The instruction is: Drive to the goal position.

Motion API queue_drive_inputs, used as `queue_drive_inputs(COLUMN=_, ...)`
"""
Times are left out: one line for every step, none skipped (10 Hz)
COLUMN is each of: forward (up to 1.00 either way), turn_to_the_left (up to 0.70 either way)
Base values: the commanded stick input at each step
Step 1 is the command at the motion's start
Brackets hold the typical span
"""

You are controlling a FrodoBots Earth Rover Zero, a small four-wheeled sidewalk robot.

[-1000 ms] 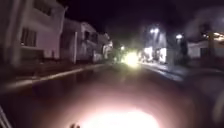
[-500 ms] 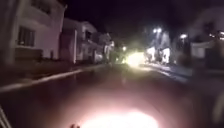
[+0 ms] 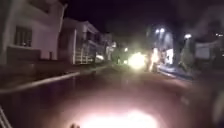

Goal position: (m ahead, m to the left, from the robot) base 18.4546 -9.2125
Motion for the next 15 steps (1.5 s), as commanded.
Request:
queue_drive_inputs(forward=1.00, turn_to_the_left=0.00)
queue_drive_inputs(forward=1.00, turn_to_the_left=0.00)
queue_drive_inputs(forward=1.00, turn_to_the_left=0.00)
queue_drive_inputs(forward=1.00, turn_to_the_left=0.00)
queue_drive_inputs(forward=1.00, turn_to_the_left=0.00)
queue_drive_inputs(forward=1.00, turn_to_the_left=0.00)
queue_drive_inputs(forward=1.00, turn_to_the_left=0.00)
queue_drive_inputs(forward=1.00, turn_to_the_left=0.00)
queue_drive_inputs(forward=1.00, turn_to_the_left=0.00)
queue_drive_inputs(forward=1.00, turn_to_the_left=-0.05)
queue_drive_inputs(forward=1.00, turn_to_the_left=-0.19)
queue_drive_inputs(forward=1.00, turn_to_the_left=-0.27)
queue_drive_inputs(forward=1.00, turn_to_the_left=-0.27)
queue_drive_inputs(forward=1.00, turn_to_the_left=-0.27)
queue_drive_inputs(forward=1.00, turn_to_the_left=-0.27)
